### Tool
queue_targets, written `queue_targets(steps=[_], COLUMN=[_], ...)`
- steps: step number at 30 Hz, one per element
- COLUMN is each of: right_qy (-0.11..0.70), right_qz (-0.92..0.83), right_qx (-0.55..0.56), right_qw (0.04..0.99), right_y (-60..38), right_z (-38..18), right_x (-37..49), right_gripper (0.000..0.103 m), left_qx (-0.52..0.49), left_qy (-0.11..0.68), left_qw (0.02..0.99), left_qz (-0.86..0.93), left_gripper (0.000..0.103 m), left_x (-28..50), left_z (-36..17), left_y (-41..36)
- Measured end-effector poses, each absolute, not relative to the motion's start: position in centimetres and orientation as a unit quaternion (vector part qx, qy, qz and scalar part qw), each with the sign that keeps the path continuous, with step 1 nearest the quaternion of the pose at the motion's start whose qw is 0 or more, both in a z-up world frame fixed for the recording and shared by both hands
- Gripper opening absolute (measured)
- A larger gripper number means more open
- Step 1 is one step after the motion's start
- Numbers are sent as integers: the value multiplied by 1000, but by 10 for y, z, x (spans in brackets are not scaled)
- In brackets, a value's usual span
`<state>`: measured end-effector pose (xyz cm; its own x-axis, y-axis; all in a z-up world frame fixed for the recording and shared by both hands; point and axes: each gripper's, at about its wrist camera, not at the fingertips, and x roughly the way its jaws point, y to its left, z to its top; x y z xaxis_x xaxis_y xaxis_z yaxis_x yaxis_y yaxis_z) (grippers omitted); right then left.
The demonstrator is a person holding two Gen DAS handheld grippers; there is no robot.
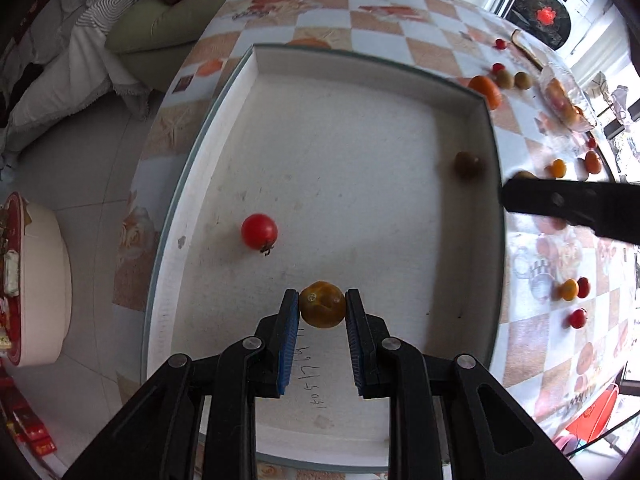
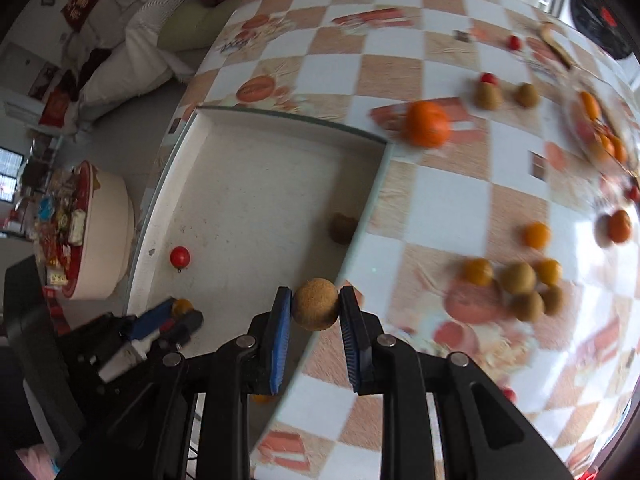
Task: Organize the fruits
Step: 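Carry the kiwi and yellow tomato into the white tray and open both tools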
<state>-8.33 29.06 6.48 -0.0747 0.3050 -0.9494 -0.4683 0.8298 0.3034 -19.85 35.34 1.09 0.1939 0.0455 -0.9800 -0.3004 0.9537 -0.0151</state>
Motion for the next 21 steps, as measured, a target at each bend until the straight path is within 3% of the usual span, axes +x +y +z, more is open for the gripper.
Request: queue_targets(steps=[16, 17, 19, 20, 21], right_qy=[694, 692, 695, 697, 696], right_qz=[283, 285, 296, 300, 305], right_qx=[-144, -149, -145, -144, -143], right_qw=[647, 646, 639, 636, 634], right_y=[345, 346, 348, 350, 350], right_z=[16, 16, 17, 17, 17], right_x=[-83, -84, -85, -85, -88], right_gripper=[27, 29, 44, 56, 59], left_qx=[-90, -87, -81, -79, -77], left_qy=[637, 638, 639, 639, 640], left_qw=[758, 757, 758, 758, 757], left_qz=[108, 107, 104, 103, 103], left_gripper=[26, 26, 26, 26, 26], left_x=[-204, -204, -204, -204, -205], left_z=[-4, -5, -4, -4, -5], left_y=[358, 358, 358, 357, 357])
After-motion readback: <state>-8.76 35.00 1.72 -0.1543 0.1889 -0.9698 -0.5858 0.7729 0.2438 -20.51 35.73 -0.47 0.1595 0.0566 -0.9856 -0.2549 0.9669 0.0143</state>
